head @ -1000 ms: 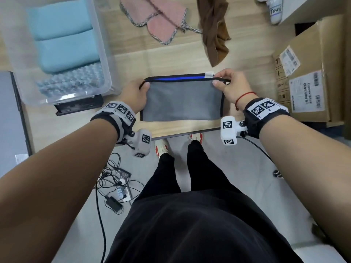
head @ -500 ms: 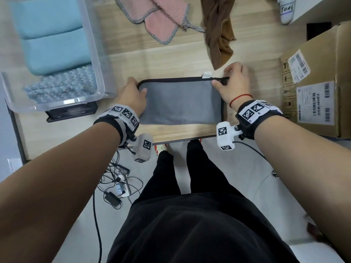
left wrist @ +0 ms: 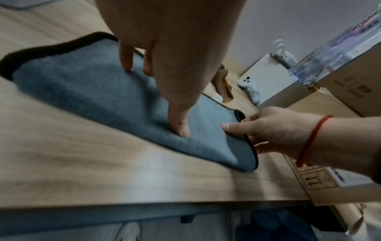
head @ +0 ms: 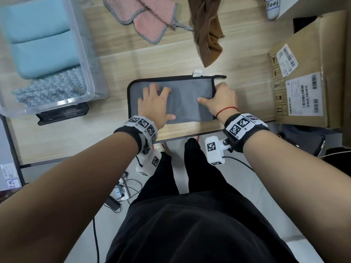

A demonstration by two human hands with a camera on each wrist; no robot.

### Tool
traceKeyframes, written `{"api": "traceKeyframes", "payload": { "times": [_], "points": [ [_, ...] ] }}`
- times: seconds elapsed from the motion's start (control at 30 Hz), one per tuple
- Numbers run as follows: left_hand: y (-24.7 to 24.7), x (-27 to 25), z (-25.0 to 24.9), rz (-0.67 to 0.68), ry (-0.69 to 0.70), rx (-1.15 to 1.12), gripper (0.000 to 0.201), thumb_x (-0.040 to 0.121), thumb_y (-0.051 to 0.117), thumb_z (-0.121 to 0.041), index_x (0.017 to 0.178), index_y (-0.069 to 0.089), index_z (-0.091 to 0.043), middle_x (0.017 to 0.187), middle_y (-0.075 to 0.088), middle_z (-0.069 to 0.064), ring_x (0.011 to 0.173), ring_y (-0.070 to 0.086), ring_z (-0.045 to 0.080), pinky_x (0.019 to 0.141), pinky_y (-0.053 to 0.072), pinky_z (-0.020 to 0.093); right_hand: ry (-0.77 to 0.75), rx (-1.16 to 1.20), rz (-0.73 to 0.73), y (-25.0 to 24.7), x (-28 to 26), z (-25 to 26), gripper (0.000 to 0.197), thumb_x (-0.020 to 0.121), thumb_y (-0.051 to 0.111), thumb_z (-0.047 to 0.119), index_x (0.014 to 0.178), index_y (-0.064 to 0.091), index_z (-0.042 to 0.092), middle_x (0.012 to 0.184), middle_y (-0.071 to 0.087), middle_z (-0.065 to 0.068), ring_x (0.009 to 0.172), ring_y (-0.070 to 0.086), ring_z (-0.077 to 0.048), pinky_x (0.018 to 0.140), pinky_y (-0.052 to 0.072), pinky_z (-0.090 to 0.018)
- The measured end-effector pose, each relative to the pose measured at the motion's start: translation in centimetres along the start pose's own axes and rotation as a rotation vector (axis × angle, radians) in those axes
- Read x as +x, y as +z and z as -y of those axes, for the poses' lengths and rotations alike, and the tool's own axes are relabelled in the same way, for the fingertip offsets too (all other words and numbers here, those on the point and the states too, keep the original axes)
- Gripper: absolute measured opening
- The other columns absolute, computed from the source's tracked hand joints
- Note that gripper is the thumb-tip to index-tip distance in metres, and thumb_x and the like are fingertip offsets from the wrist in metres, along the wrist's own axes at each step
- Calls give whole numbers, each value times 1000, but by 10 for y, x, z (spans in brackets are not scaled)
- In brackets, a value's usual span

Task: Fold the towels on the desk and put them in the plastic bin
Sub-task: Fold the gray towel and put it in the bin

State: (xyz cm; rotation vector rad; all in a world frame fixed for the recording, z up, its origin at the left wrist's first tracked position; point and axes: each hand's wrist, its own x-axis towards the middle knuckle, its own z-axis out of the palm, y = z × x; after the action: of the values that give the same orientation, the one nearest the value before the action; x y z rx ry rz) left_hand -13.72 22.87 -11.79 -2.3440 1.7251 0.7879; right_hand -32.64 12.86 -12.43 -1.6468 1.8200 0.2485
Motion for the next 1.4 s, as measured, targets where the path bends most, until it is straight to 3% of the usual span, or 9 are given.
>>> {"api": "traceKeyframes", "payload": {
  "times": [0.23,0.37,0.47,0.7,0.8,0.93,1.17,1.3,1.4],
  "points": [
    [6,-2,-2,-25,-18,31,78,67,81,-50,130,38,-32,130,35,5,119,37,27,89,46,44,-129,209,123,2,-5,1,34,72,74,33,94,62,11,93,67,-5,89,63,-25,73,50,-34],
    [8,-3,-8,-22,-15,30,80,67,81,-50,132,38,-32,132,35,6,121,36,28,91,47,45,37,628,125,0,-7,-5,53,63,85,31,105,56,18,103,67,3,94,67,-15,86,56,-40],
    [10,-4,-16,-26,0,30,80,67,81,-50,132,39,-31,131,35,6,120,37,27,89,47,44,110,812,200,-7,-10,-8,38,66,89,20,96,66,15,97,73,-2,87,72,-20,82,59,-41],
    [-6,-6,-11,22,10,-112,70,73,79,-45,131,44,-28,128,41,3,119,40,24,93,44,40,89,977,373,-30,-20,4,36,78,78,10,111,67,-1,101,74,-15,94,72,-30,83,58,-44],
    [-14,-13,16,-44,-37,-286,44,77,77,-34,114,56,-24,112,54,-1,106,53,20,91,46,38,10,899,388,-28,-29,29,37,78,75,10,109,63,-5,93,68,-21,78,63,-34,67,52,-37],
    [-6,-25,48,-35,-197,-547,12,82,73,-32,87,64,-26,82,65,-9,77,61,11,81,53,31,-56,745,398,-12,-38,63,20,82,71,8,85,51,11,65,48,-12,44,46,-20,41,40,-24],
    [5,-43,77,195,-252,-1089,70,72,81,-40,128,52,-9,111,64,2,80,60,0,82,47,14,-154,506,380,43,-52,115,27,80,70,14,73,45,20,68,52,2,43,58,-15,48,55,-32],
    [8,-41,86,249,-240,-1182,100,45,89,-50,128,49,-10,94,59,-8,73,57,-4,79,46,14,-198,424,380,59,-57,133,23,81,68,16,75,46,20,68,57,1,49,66,-24,60,60,-42],
    [9,-39,89,274,-247,-1216,94,52,92,-42,128,49,-8,86,56,-11,69,57,-6,78,46,14,-211,369,392,65,-59,139,20,82,67,18,79,47,20,72,64,-2,54,70,-27,62,60,-40]
  ]
}}
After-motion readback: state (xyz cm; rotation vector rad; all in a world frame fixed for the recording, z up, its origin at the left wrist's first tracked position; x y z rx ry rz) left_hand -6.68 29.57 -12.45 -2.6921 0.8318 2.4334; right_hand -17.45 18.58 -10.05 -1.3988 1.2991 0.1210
